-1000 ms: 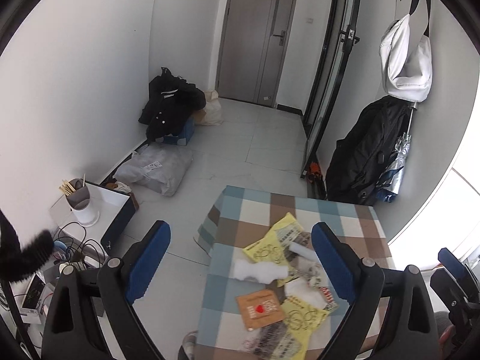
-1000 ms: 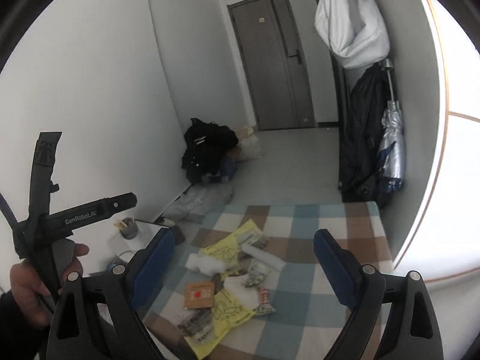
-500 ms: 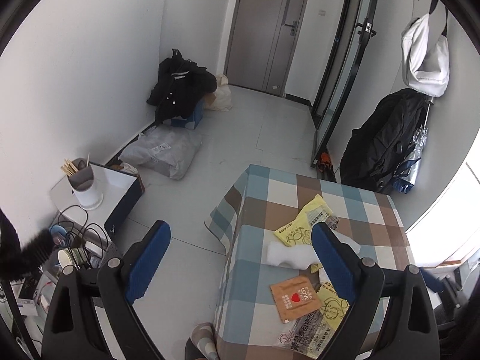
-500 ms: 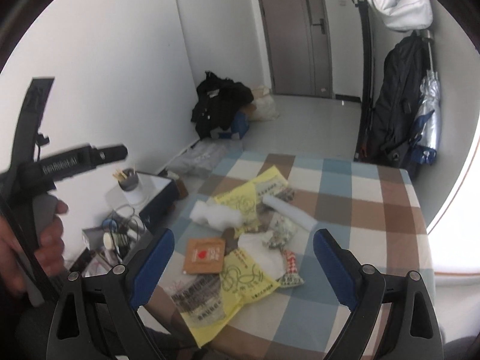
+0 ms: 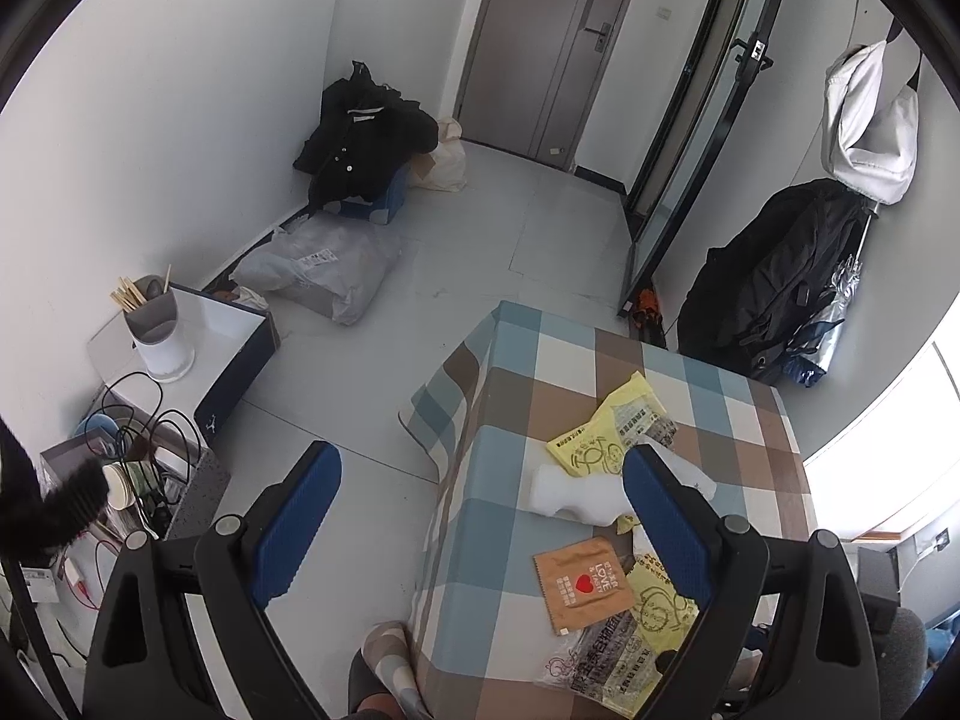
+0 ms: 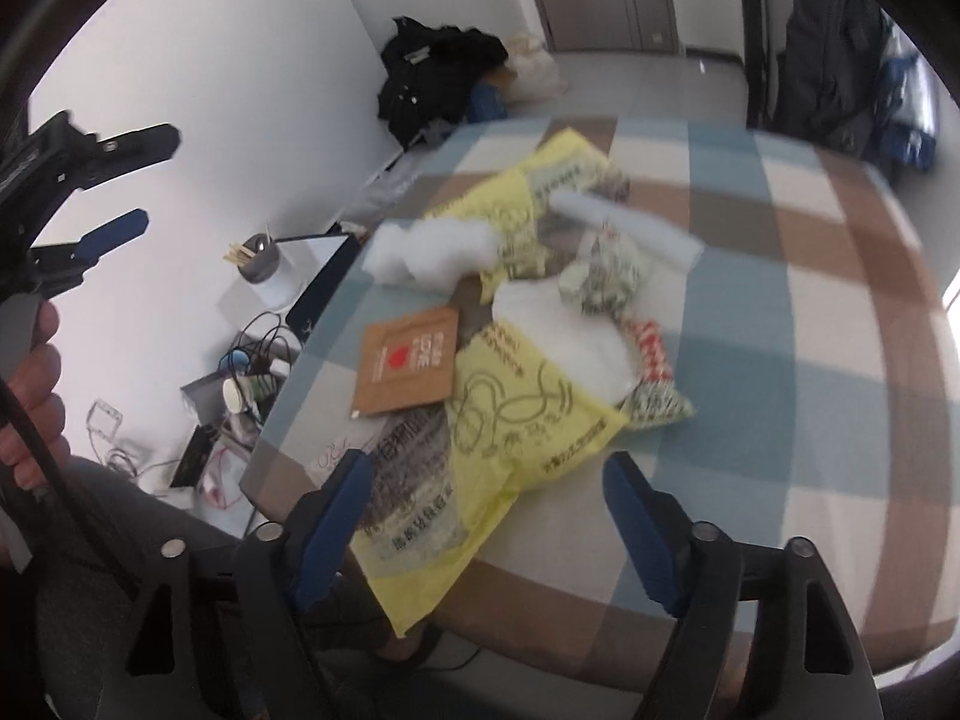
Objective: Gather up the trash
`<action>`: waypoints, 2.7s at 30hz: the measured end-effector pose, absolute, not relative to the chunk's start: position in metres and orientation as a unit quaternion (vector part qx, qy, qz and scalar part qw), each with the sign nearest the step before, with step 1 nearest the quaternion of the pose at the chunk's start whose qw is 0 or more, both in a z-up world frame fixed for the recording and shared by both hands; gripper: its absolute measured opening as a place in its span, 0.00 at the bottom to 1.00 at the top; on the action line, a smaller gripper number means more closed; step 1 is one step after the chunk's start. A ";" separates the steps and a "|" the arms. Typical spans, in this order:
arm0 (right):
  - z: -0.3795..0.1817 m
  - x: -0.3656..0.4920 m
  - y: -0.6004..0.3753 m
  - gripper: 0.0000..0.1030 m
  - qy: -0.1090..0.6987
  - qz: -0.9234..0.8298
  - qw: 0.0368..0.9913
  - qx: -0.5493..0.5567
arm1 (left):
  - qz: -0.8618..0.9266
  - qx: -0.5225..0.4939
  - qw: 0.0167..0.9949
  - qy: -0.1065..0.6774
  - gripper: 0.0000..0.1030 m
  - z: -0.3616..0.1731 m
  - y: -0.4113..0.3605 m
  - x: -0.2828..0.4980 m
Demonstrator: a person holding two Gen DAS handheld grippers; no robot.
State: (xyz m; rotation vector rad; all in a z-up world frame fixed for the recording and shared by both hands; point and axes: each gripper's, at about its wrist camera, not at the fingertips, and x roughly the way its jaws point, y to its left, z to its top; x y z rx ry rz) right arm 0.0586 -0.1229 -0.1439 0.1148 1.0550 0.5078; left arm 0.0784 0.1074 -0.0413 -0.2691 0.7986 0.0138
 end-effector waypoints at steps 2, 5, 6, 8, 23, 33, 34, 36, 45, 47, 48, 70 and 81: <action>-0.148 0.061 -0.123 0.72 0.499 0.229 0.834 0.057 | 0.008 -0.132 0.909 0.394 0.90 -0.044 0.108 0.080; -0.153 0.065 -0.120 0.65 0.502 0.218 0.835 0.053 | 0.008 -0.136 0.905 0.404 0.91 -0.047 0.109 0.082; -0.155 0.066 -0.120 0.64 0.505 0.217 0.834 0.054 | 0.008 -0.136 0.904 0.405 0.91 -0.048 0.109 0.082; -0.156 0.067 -0.120 0.58 0.501 0.212 0.837 0.053 | 0.010 -0.134 0.903 0.409 0.90 -0.050 0.109 0.082; -0.143 0.062 -0.134 0.11 0.493 0.222 0.838 0.071 | 0.014 -0.085 0.888 0.451 0.91 -0.068 0.091 0.089; -0.117 0.048 -0.166 0.11 0.454 0.244 0.851 0.101 | -0.006 -0.079 0.843 0.532 0.91 -0.102 0.069 0.101; -0.117 0.048 -0.171 0.11 0.456 0.243 0.850 0.106 | -0.009 -0.078 0.838 0.540 0.91 -0.105 0.065 0.102; -0.118 0.048 -0.183 0.11 0.460 0.236 0.848 0.116 | -0.017 -0.076 0.829 0.554 0.91 -0.110 0.056 0.103; -0.128 0.049 -0.218 0.11 0.472 0.217 0.844 0.132 | -0.051 -0.071 0.802 0.591 0.90 -0.123 0.015 0.104; -0.126 0.046 -0.217 0.11 0.469 0.206 0.853 0.100 | -0.058 -0.066 0.798 0.596 0.90 -0.124 0.006 0.103; -0.125 0.043 -0.215 0.11 0.464 0.200 0.859 0.077 | -0.060 -0.059 0.797 0.598 0.90 -0.125 0.002 0.103; -0.107 0.032 -0.278 0.11 0.427 0.150 0.884 0.117 | -0.047 -0.010 0.777 0.628 0.91 -0.146 -0.044 0.106; -0.104 0.026 -0.283 0.11 0.421 0.156 0.885 0.121 | -0.047 0.049 0.794 0.605 0.66 -0.141 -0.048 0.093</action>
